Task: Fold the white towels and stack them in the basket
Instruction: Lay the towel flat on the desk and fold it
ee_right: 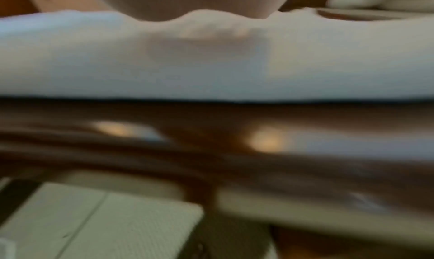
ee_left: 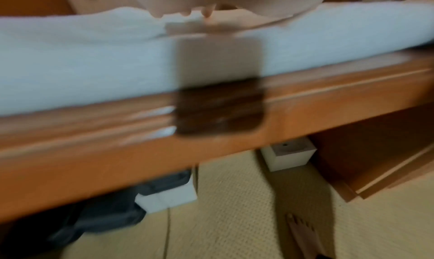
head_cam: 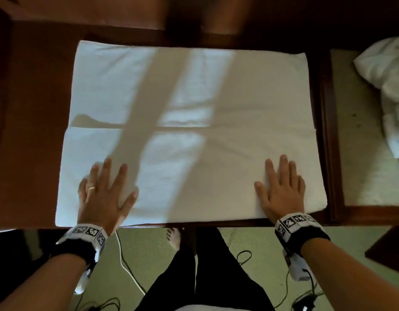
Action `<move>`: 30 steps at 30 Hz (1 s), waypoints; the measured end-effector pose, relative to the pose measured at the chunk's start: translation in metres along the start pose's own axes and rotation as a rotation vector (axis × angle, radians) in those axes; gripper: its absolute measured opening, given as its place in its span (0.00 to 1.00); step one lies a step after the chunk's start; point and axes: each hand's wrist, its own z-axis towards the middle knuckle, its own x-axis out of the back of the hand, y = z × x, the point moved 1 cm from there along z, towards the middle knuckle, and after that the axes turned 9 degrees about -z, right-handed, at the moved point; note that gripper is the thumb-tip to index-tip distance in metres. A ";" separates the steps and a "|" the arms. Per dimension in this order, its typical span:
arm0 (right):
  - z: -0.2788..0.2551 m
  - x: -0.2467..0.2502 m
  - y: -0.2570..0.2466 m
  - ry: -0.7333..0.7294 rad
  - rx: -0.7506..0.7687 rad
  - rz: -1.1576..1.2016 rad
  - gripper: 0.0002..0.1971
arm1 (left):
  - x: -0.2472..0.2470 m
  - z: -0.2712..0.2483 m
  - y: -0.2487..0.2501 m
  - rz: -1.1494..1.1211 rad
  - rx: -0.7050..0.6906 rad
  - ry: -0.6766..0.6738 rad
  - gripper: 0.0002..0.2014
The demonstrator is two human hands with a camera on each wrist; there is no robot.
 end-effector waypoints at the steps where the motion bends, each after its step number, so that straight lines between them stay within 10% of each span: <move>1: 0.002 0.005 -0.011 0.028 0.001 0.015 0.38 | 0.002 0.002 0.007 0.015 -0.012 -0.011 0.41; 9: 0.008 0.010 -0.164 0.115 0.488 -0.053 0.35 | -0.012 0.034 0.066 0.073 -0.162 -0.003 0.40; 18: 0.064 0.027 0.046 -0.030 -0.056 -0.032 0.37 | -0.017 0.038 0.062 0.063 -0.157 0.032 0.41; 27: 0.032 0.018 -0.061 -0.023 0.225 -0.057 0.38 | -0.002 0.054 0.062 0.183 -0.468 -0.064 0.42; 30: 0.034 0.022 -0.059 -0.067 0.222 -0.043 0.40 | 0.016 0.066 0.009 0.168 -0.271 -0.037 0.41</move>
